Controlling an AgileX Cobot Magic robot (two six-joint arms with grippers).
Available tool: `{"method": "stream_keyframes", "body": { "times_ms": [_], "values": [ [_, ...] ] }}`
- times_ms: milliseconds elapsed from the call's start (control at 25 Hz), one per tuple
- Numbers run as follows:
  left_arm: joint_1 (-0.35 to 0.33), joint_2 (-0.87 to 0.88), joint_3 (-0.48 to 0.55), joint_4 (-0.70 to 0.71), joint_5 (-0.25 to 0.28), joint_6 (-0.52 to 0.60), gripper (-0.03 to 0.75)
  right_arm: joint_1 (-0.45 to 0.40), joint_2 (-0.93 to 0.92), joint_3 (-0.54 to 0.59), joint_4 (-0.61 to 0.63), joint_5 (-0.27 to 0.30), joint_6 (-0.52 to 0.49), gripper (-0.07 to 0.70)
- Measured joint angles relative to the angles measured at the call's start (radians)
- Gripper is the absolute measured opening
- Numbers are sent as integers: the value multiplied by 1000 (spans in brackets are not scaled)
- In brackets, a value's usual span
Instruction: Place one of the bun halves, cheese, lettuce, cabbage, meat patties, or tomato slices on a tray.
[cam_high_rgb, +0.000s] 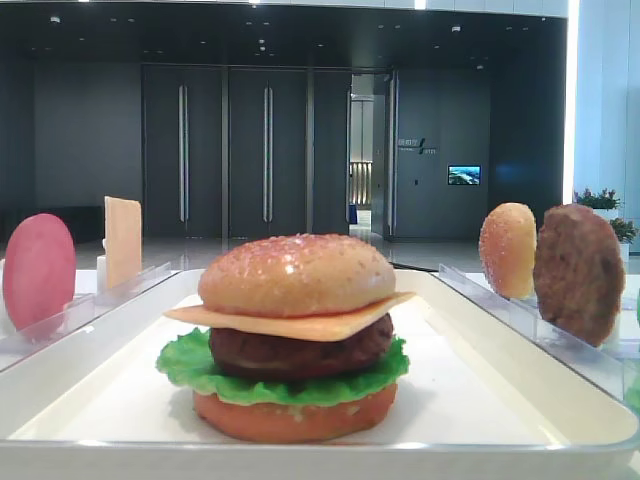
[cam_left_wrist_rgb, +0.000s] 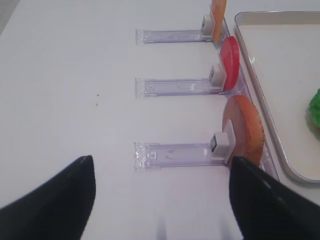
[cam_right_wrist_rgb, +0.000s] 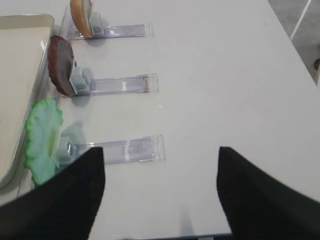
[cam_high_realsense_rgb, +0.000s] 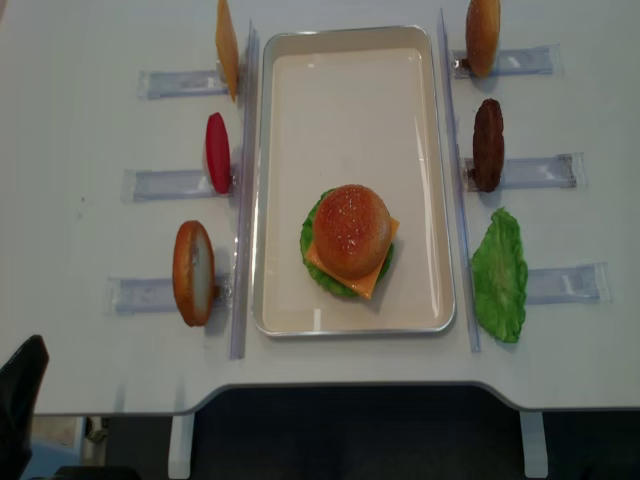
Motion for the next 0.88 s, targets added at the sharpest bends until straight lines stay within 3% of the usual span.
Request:
{"method": "stream_keyframes", "body": {
  "times_ms": [240, 880],
  "values": [
    [0, 0, 0, 0, 0, 0, 641, 0, 0, 38, 0, -56, -1, 466],
    [0, 0, 0, 0, 0, 1, 641, 0, 0, 39, 0, -74, -2, 466]
  ]
}}
